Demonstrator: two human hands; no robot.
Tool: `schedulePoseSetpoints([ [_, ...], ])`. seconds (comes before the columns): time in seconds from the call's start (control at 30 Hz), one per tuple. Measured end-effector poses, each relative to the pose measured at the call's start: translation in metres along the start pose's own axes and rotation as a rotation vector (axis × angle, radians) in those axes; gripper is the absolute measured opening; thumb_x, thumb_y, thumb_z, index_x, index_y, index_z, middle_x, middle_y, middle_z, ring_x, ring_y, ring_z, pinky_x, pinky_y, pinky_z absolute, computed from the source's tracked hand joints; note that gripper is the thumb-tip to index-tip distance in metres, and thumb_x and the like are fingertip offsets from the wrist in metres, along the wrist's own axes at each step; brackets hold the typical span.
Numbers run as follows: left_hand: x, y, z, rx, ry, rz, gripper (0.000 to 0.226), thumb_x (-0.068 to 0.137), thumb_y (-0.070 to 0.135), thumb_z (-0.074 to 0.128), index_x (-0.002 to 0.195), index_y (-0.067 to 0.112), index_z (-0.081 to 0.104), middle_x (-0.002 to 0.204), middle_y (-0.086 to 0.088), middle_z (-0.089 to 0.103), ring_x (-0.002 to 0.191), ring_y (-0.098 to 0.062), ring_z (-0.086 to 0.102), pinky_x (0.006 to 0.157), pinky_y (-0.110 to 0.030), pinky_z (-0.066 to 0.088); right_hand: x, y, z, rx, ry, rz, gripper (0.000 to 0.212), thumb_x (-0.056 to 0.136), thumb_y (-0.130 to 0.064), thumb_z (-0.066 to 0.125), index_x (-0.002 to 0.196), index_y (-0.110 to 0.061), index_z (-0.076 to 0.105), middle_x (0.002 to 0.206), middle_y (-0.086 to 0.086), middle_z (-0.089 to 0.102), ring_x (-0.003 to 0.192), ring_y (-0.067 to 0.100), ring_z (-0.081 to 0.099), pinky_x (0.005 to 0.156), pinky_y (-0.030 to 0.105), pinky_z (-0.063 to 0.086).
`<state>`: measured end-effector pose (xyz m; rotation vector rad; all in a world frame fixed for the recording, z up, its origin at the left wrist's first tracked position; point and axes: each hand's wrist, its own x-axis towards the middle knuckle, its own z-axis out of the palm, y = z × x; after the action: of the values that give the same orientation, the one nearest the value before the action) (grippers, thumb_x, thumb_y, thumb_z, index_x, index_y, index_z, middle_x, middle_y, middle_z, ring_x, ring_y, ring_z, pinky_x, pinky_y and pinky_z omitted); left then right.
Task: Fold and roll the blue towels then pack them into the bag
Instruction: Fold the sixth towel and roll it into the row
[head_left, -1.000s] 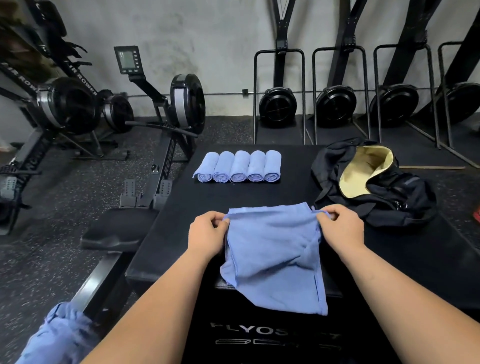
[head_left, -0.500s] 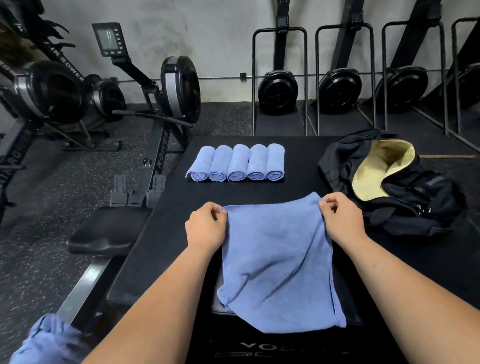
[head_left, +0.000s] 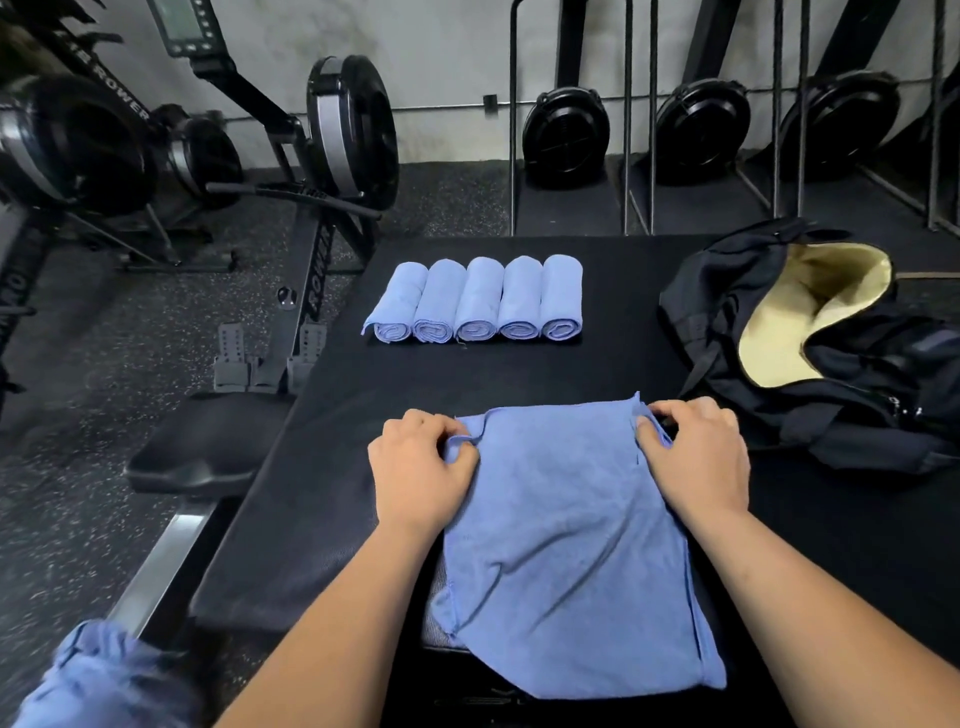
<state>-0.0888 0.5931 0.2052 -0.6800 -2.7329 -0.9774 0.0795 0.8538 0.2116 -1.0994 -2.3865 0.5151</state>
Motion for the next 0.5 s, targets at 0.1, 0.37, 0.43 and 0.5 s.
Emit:
schedulePoseSetpoints([
  [0.1, -0.0005, -0.0003, 0.0019, -0.022, 0.006, 0.008, 0.018, 0.084, 0.049, 0.059, 0.086, 0.038, 0.073, 0.100, 0.020, 0.065, 0.090, -0.014, 0.054, 0.083, -0.038, 0.044, -0.0012, 0.0025, -0.0009, 0.048, 0.015, -0.010, 0.015, 0.097, -0.038, 0.065, 0.109, -0.029, 0.069, 0.107, -0.002, 0.062, 0.104, 0.026, 0.049, 0.081, 0.045, 0.049],
  [0.37, -0.0046, 0.0024, 0.0026, 0.004, -0.020, 0.088, 0.009, 0.093, 0.040, 0.066, 0.100, 0.035, 0.068, 0.121, 0.023, 0.067, 0.114, -0.015, 0.052, 0.097, -0.040, 0.039, -0.0022, 0.0065, -0.0016, 0.261, 0.040, 0.049, 0.027, 0.099, -0.025, 0.062, 0.121, -0.040, 0.056, 0.098, -0.013, 0.064, 0.090, 0.012, 0.053, 0.076, 0.037, 0.046],
  [0.43, -0.0040, 0.0024, 0.0022, -0.006, -0.024, 0.083, 0.015, 0.093, 0.041, 0.066, 0.107, 0.037, 0.067, 0.116, 0.023, 0.067, 0.113, -0.015, 0.051, 0.098, -0.041, 0.041, -0.0010, 0.0092, 0.0000, 0.257, 0.032, 0.074, 0.028, 0.100, -0.025, 0.057, 0.123, -0.041, 0.054, 0.102, -0.005, 0.066, 0.087, 0.012, 0.049, 0.074, 0.036, 0.042],
  [0.5, -0.0034, 0.0022, 0.0020, 0.001, -0.037, 0.077, 0.029, 0.093, 0.043, 0.065, 0.122, 0.037, 0.065, 0.118, 0.020, 0.066, 0.116, -0.016, 0.050, 0.100, -0.041, 0.041, -0.0006, 0.0086, -0.0013, 0.240, 0.028, 0.080, 0.029, 0.100, -0.025, 0.055, 0.124, -0.042, 0.055, 0.101, -0.001, 0.063, 0.085, 0.015, 0.050, 0.073, 0.035, 0.040],
])
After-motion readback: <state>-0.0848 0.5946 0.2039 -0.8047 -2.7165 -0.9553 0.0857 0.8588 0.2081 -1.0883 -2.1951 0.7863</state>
